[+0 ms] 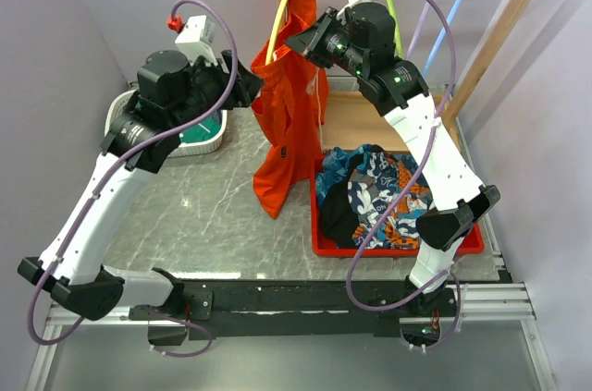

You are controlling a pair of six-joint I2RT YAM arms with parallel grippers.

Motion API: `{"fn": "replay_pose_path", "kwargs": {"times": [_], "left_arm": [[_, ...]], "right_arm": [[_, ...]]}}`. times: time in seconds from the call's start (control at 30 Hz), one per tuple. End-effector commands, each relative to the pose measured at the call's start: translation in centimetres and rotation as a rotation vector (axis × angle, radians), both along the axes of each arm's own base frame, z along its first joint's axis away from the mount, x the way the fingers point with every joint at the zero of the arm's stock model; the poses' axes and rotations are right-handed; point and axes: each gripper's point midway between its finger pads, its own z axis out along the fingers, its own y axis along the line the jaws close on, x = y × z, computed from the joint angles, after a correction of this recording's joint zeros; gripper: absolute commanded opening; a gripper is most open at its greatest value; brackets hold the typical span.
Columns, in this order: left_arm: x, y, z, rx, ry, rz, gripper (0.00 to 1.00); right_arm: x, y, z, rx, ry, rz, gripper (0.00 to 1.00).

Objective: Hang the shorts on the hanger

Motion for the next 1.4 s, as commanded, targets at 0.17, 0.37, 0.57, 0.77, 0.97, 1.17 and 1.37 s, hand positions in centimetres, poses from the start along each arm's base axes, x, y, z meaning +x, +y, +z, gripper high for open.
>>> {"fn": "replay_pose_path", "kwargs": {"times": [0.17, 0.37, 0.57, 0.77, 0.97, 1.17, 1.37], "left_arm": [[1.4, -1.6, 2.7, -0.052, -0.082, -0.047, 0.49], [2.2, -2.1, 3.8, -0.047, -0.105, -0.053, 0.33], [2.4, -1.9, 4.9, -0.049, -0.147, -0.04, 0.2], [2.6, -1.6, 5.9, -0.048, -0.187, -0.023, 0.19], [3.2, -2.0, 6.3, -0.037, -0.205, -0.033, 0.29], [3.5, -2.2, 7.1, -0.037, -0.233, -0.037, 0.36], [4.3, -2.9, 6.8, -0.023, -0.232, -0.05, 0.41]], "right_arm": [[-0.5, -0.3, 3.5, 0.05, -0.108, 0.009, 0.0], [-0.6, -0.4, 3.5, 0.046, -0.11, 0.008, 0.0], [-0.7, -0.1, 3.0, 0.036, -0.104, 0.016, 0.0], [-0.8, 0.3, 2.4, 0.027, -0.093, 0.024, 0.0], [-0.8, 0.4, 1.9, 0.016, -0.09, 0.024, 0.0], [-0.6, 0.5, 1.4, 0.001, -0.084, 0.019, 0.0], [-0.6, 0.3, 1.1, -0.008, -0.083, 0.011, 0.0]]}}
